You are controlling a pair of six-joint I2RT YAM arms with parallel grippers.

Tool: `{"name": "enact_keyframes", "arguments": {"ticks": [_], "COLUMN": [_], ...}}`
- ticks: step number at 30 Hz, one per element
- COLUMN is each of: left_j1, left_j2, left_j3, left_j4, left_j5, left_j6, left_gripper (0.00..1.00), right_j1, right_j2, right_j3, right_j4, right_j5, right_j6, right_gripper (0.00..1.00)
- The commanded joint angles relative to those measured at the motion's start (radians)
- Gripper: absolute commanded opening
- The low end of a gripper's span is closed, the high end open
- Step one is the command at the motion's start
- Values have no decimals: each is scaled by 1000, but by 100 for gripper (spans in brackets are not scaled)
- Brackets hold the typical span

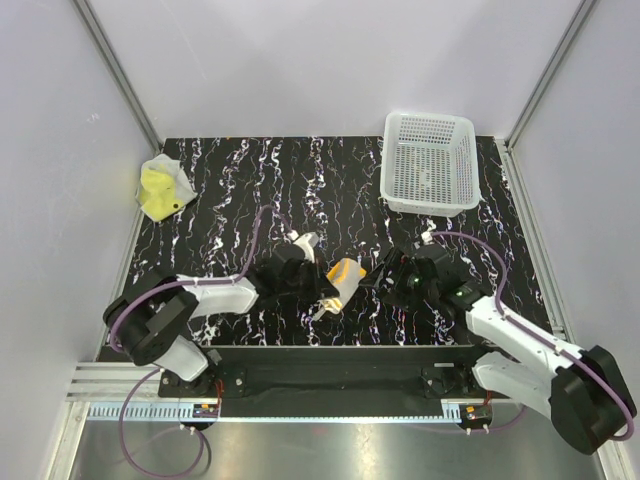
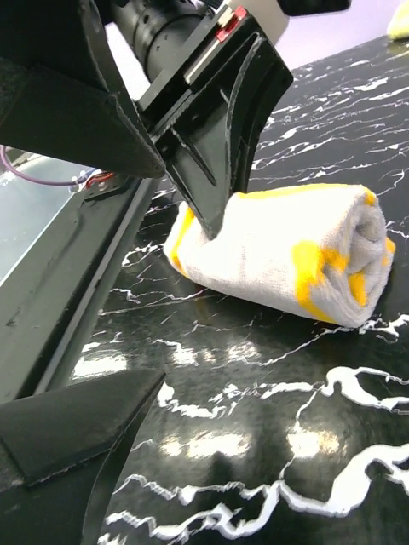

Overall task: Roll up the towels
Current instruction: Roll the towel, then place the rolled towel into the container

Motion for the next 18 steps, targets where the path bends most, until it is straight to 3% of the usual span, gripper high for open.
{"name": "enact_keyframes", "arguments": {"ticks": [1,5,18], "left_j1": [68,128,342], "left_j2": [25,88,227], "left_j3": [-78,-130,-108], "left_j4": [175,373,433], "left_j5": [201,310,573], "left_j6": [-98,-187,-265], "left_gripper": [2,2,4], "right_j1": [2,5,70], "right_j2": [42,125,363], "right_j3": [-25,-44,-28], "right_j4": [248,363,580], "right_j5": [-59,-80,-30], "right_j6": [29,29,1], "right_gripper": [99,99,98]}}
